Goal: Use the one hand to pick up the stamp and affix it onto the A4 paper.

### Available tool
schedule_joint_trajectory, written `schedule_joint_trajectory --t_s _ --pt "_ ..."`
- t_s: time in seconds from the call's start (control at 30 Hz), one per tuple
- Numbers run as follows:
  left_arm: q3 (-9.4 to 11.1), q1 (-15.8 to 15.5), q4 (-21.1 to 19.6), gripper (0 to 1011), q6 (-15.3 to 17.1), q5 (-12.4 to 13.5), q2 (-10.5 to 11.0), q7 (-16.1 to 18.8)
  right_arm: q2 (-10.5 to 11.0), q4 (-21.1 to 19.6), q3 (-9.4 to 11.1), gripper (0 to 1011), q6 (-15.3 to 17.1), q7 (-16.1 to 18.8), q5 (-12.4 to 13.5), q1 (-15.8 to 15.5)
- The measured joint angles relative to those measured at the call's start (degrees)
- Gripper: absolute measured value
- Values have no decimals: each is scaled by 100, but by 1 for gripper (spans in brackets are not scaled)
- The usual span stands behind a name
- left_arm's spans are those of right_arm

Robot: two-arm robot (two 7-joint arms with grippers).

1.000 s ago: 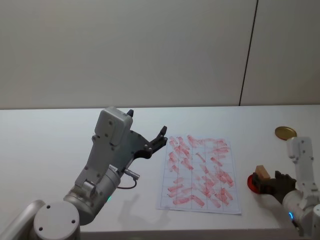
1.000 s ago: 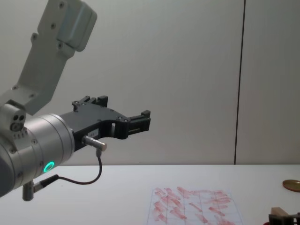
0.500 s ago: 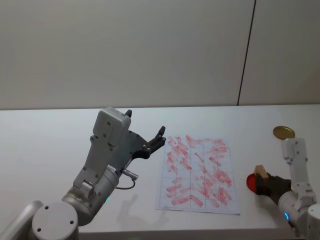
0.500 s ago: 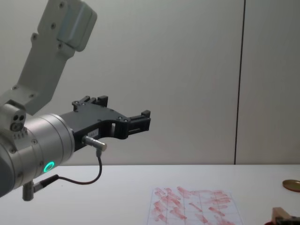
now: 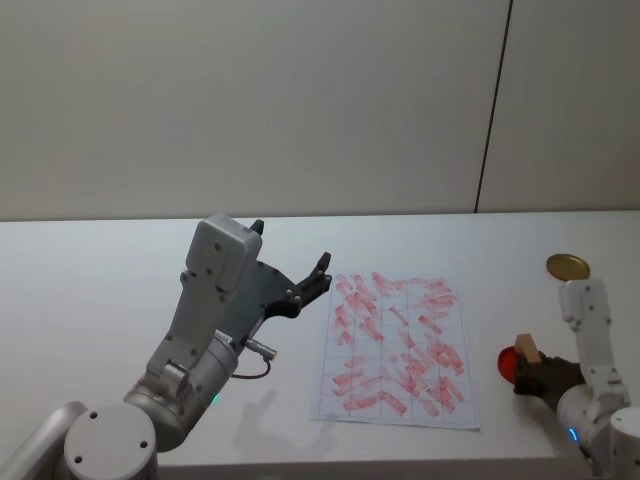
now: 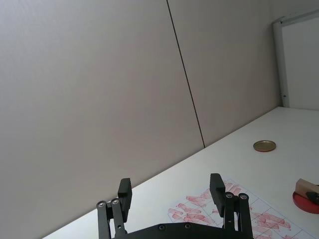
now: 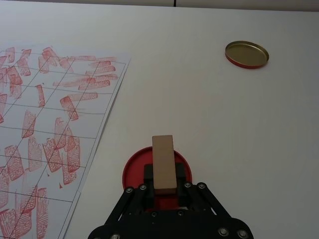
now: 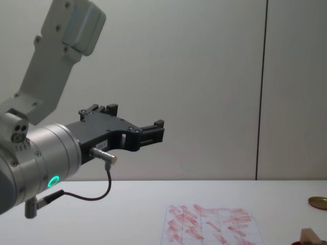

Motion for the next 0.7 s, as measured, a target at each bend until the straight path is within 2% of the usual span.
schedule_joint_trajectory --t_s 0.5,0.7 --pt "0 0 0 993 0 0 0 0 -1 -43 15 219 7 -19 -67 -50" --pt "0 0 0 993 0 0 0 0 28 -398 15 219 -80 -27 -93 -177"
